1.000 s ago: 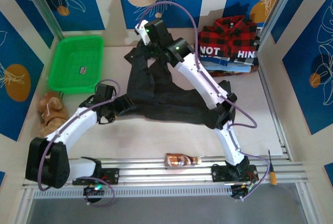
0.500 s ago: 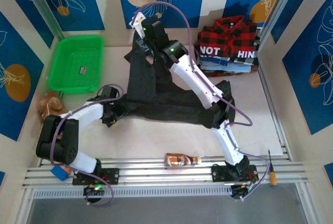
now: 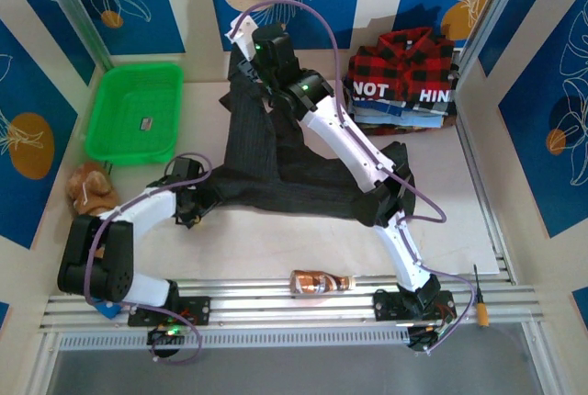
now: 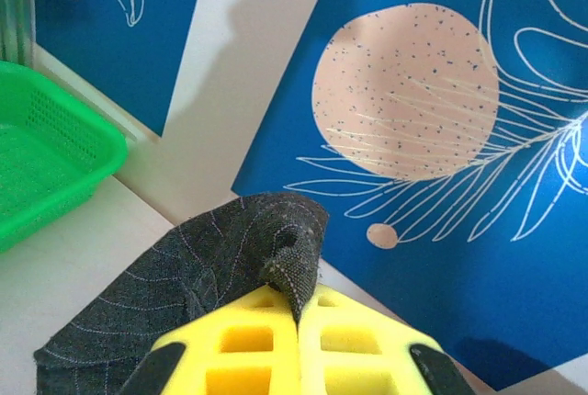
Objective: Fold and stack the long sleeve shirts
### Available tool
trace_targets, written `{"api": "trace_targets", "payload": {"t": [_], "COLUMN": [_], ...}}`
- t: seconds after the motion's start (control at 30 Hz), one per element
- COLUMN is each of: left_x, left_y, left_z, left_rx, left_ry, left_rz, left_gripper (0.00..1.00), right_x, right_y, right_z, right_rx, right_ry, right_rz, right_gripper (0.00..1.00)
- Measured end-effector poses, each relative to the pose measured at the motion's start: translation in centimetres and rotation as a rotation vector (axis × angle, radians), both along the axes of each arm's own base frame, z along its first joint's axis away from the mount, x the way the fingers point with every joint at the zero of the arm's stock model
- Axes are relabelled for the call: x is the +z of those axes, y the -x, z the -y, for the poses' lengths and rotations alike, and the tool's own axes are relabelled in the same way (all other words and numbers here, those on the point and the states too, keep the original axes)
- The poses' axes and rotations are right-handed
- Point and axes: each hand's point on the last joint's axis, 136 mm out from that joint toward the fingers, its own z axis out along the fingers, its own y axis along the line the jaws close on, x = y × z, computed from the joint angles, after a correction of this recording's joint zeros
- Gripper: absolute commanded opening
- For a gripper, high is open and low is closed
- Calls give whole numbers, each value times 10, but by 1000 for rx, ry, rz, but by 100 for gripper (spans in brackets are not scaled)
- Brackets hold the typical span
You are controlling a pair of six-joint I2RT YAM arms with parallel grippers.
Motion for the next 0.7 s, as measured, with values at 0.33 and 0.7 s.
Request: {"api": "trace_targets", "payload": {"t": [0.33, 0.7], "left_x": [4, -4], "left_y": [25, 50], "left_z": [-12, -22], "left_rx": [25, 62], "left_ry": [-20, -28], "left_rz": [-67, -141], "left_gripper": [79, 80], "right_x": [-28, -36], "right_y": [8, -28], "right_z": [-3, 55], "right_rx": [68, -104], "right_ry": [40, 9], "right_rz": [-92, -133], "right_gripper": [5, 5]}}
